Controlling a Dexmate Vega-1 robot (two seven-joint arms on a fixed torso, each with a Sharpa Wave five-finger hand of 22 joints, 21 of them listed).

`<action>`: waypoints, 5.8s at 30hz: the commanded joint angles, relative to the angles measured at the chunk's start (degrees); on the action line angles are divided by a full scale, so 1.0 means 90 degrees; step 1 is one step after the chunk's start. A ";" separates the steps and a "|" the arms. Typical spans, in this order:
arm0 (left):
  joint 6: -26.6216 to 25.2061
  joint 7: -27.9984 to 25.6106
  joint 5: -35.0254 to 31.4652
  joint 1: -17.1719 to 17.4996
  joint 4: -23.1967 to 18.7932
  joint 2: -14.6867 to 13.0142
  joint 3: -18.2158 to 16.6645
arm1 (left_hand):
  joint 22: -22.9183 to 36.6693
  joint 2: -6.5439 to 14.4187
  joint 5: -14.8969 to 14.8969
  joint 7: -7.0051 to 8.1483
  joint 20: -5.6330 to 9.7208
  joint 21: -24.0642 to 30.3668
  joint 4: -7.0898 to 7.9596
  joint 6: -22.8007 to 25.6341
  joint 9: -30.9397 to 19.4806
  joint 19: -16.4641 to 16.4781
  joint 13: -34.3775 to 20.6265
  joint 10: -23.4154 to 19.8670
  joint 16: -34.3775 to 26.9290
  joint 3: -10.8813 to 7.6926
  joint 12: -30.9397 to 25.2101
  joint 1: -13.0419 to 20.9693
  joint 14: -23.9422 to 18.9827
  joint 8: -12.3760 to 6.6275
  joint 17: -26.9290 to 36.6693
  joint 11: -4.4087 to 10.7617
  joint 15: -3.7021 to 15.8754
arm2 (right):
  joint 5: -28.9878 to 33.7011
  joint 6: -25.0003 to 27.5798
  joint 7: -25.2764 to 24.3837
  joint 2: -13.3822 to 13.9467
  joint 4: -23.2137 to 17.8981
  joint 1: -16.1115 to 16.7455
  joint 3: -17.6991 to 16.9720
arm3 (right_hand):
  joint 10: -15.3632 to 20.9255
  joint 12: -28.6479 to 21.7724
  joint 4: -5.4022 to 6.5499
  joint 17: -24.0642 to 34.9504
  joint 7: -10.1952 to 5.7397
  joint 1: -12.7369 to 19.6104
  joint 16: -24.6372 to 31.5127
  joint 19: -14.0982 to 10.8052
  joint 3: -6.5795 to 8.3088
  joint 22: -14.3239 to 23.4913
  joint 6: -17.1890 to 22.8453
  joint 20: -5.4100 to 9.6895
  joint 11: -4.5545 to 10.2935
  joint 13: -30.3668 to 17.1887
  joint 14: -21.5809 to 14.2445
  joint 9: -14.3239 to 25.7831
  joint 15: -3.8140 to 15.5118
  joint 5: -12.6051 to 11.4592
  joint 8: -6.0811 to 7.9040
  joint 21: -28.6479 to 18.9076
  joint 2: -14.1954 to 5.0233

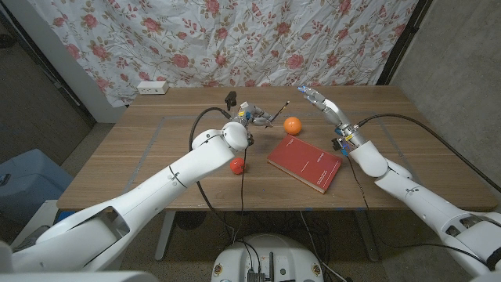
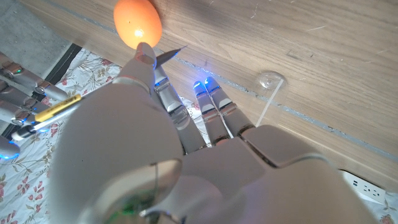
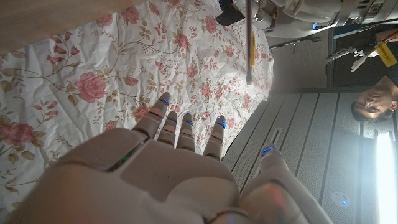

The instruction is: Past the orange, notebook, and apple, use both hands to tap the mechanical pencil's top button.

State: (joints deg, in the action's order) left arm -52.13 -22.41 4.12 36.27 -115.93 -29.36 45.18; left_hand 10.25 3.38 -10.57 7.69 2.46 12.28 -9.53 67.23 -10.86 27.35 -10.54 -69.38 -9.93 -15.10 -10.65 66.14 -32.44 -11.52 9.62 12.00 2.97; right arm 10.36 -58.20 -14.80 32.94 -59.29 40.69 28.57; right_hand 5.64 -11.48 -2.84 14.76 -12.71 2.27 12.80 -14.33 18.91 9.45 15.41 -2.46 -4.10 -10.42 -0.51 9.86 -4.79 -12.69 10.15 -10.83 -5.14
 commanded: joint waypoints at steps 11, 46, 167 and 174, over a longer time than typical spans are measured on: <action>-0.0637 0.0605 -0.0597 -0.0752 -0.0220 -0.0519 0.0845 | 0.0030 0.0050 -0.0036 -0.0008 0.0542 0.0023 0.0008 0.0010 -0.0004 -0.0022 -0.0019 -0.0167 -0.0025 0.0043 -0.0035 0.0028 -0.0025 -0.0014 0.0005 0.0102 0.1083 | -0.1562 0.0933 0.1177 0.0222 -0.0511 0.0296 -0.0216 | 0.0164 -0.0030 0.0067 0.0035 0.0127 -0.0063 0.0037 -0.0103 0.0008 0.0010 -0.0181 -0.0006 -0.0052 -0.0018 -0.0055 0.0016 -0.0025 -0.0032 -0.0019 -0.0015 0.0030; -0.1427 0.2098 -0.2239 -0.2140 -0.0167 -0.0847 0.2622 | 0.0027 0.0054 -0.0038 0.0017 0.0552 0.0004 0.0010 0.0025 -0.0003 -0.0070 -0.0022 -0.0174 -0.0018 0.0068 -0.0039 0.0024 0.0005 -0.0019 0.0004 0.0106 0.1090 | -0.3127 0.1766 0.1864 0.0086 -0.0482 0.0471 -0.0525 | 0.0244 -0.0010 0.0175 0.0062 0.0212 -0.0152 0.0045 -0.0096 -0.0046 0.0012 -0.0219 -0.0040 -0.0110 -0.0019 -0.0066 0.0015 -0.0072 -0.0025 0.0015 0.0007 0.0026; 0.1607 0.5708 -0.7492 -0.1457 0.2073 0.0642 0.2232 | 0.0008 0.0040 -0.0055 0.0154 0.0559 -0.0049 0.0014 -0.0079 0.0007 -0.0217 -0.0026 -0.0064 -0.0016 0.0138 -0.0016 0.0018 -0.0015 0.0027 0.0008 0.0111 0.1093 | -0.5283 0.3968 0.1814 -0.0067 -0.1381 0.1420 -0.1216 | 0.0183 0.0050 0.0398 0.0011 0.1398 -0.0090 -0.0048 0.0029 0.0014 0.0005 -0.0847 0.0202 -0.0042 -0.0002 0.0088 0.0009 0.0152 -0.0051 0.0050 0.0026 -0.0071; 0.1593 0.5737 -0.7582 -0.1430 0.2144 0.0725 0.2207 | 0.0006 0.0025 -0.0055 0.0201 0.0554 -0.0058 0.0018 -0.0158 0.0003 -0.0247 -0.0026 0.0020 -0.0005 0.0154 0.0000 -0.0002 0.0026 0.0045 0.0004 0.0109 0.1085 | -0.5340 0.4015 0.1805 -0.0014 -0.1483 0.1489 -0.1263 | 0.0199 0.0046 0.0405 0.0007 0.1393 -0.0088 -0.0042 0.0025 0.0018 0.0005 -0.0843 0.0199 -0.0037 -0.0002 0.0069 0.0009 0.0152 -0.0052 0.0051 0.0024 -0.0071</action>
State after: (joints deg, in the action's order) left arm -38.34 28.55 -62.79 23.18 -97.58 -23.77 65.26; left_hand 10.13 3.31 -10.84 9.34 2.46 11.84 -9.44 66.18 -10.53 25.29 -10.53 -69.48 -9.93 -13.90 -10.66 66.19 -32.44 -11.22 9.62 12.71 2.96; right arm -37.21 -22.64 1.59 32.35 -71.90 53.52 17.61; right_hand 6.77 -10.80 0.49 14.69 -0.11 1.22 12.41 -13.79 19.07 9.35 7.57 -1.12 -4.57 -10.42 0.30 9.90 -3.77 -12.91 10.41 -10.60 -4.54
